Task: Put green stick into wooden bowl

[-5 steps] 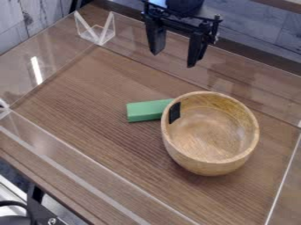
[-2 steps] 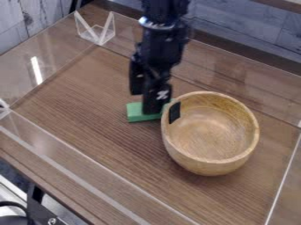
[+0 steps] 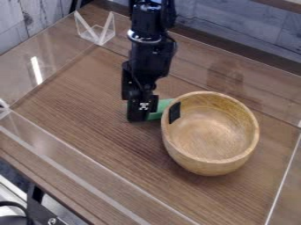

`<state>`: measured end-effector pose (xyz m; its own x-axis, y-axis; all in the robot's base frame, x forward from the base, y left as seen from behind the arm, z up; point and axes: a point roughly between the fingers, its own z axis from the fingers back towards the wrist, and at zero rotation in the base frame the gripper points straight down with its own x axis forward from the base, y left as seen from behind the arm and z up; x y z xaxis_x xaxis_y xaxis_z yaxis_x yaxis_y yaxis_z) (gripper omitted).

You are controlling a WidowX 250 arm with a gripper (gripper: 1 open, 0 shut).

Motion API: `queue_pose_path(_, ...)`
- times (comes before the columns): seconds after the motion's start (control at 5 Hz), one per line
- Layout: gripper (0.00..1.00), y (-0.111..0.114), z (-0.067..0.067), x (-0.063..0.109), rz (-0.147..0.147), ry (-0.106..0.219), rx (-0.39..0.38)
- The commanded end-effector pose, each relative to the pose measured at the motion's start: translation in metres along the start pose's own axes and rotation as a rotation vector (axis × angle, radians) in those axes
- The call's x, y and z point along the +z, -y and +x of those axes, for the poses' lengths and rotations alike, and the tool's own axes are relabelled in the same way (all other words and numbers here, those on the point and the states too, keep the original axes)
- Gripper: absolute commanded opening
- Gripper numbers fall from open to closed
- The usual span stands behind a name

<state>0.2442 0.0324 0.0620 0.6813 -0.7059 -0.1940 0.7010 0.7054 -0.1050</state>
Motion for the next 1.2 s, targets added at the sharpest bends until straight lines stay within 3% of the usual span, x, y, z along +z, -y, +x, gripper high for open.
queue_pose_path(0.0,1.00,-0.005,0.001,0.010,0.059,0.027,-0.001)
queue_pose_path(1.0,1.00,-0.016,0.004,-0.009,0.142,0.002,-0.023)
